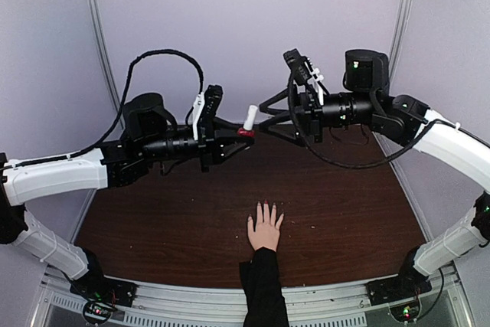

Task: Paint the nails
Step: Screw the nail polish bottle cap onto the nail polish bottle.

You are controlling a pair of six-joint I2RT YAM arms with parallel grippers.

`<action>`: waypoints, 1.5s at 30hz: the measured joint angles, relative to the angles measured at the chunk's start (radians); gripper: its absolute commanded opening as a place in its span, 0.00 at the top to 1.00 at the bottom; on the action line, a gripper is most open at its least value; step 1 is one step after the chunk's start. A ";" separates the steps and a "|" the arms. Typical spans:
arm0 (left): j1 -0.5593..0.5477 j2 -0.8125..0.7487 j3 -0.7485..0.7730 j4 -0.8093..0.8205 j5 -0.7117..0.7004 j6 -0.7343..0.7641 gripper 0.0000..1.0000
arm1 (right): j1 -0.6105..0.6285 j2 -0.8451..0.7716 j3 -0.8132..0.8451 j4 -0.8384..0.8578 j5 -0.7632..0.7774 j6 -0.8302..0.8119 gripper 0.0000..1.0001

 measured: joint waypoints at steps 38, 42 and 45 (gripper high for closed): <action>0.003 0.140 0.071 0.196 0.509 -0.267 1.00 | 0.012 0.092 0.090 -0.028 -0.371 -0.047 0.95; 0.007 0.140 0.067 0.224 0.500 -0.292 1.00 | 0.012 0.092 0.095 -0.023 -0.369 -0.046 0.97; 0.011 0.140 0.056 0.254 0.489 -0.306 1.00 | 0.012 0.093 0.096 -0.012 -0.354 -0.046 0.98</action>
